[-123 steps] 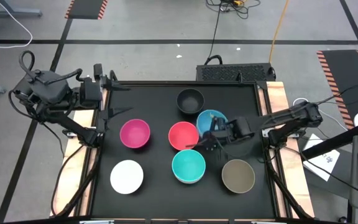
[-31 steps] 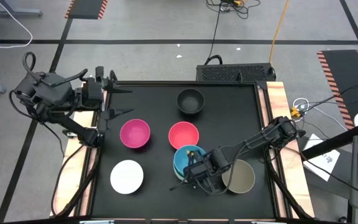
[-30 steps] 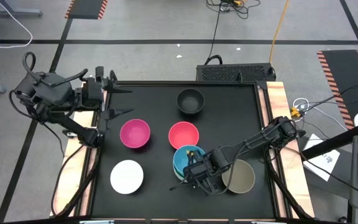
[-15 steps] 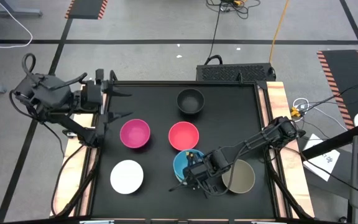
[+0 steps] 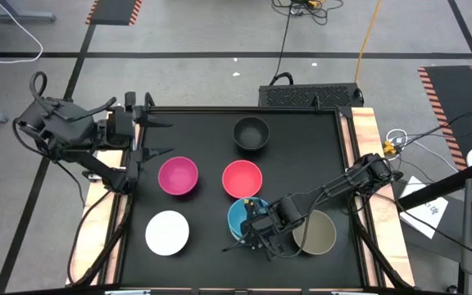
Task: Nest bowls inside each other
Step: Stack the blue bowl on top of the light blue bowl, then stack the pink bowl on top of the other blue bowl
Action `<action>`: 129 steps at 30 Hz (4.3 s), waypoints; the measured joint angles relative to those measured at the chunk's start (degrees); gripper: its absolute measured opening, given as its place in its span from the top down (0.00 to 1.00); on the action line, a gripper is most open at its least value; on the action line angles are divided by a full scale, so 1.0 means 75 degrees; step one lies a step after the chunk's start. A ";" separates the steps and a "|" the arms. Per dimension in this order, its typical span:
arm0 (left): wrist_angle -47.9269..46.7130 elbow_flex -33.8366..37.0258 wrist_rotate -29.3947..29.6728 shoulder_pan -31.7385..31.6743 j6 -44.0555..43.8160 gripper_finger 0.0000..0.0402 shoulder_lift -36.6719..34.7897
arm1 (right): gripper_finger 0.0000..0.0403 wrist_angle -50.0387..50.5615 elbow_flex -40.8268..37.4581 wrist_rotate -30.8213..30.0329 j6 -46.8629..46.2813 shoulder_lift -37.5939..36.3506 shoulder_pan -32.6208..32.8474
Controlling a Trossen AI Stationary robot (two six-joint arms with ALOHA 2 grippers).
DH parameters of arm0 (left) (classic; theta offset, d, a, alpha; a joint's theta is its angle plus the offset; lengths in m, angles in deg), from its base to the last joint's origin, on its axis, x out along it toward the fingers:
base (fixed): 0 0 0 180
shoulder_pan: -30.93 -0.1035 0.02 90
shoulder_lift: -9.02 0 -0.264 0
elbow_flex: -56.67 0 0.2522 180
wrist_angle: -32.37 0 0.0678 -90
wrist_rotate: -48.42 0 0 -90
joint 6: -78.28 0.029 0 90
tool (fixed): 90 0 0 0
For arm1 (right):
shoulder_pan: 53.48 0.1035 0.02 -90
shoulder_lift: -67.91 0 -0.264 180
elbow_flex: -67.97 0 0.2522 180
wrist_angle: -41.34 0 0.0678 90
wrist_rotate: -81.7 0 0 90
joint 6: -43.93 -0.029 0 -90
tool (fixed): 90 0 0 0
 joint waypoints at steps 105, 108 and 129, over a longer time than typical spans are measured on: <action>-0.0311 0.0201 0.1338 0.0944 0.0052 0.36 -0.0119 | 1.00 -0.3898 -0.5636 -0.3585 0.1319 -0.6825 -0.0206; -0.0250 0.0201 0.1183 0.0944 0.0097 0.36 -0.0119 | 1.00 -0.4575 -0.5882 -0.1570 0.1979 -0.7216 -0.1068; -0.1160 0.0988 0.1405 0.1079 -0.1021 0.36 -0.0096 | 0.99 -0.5985 -0.7618 0.1117 0.1863 -0.9006 -0.4255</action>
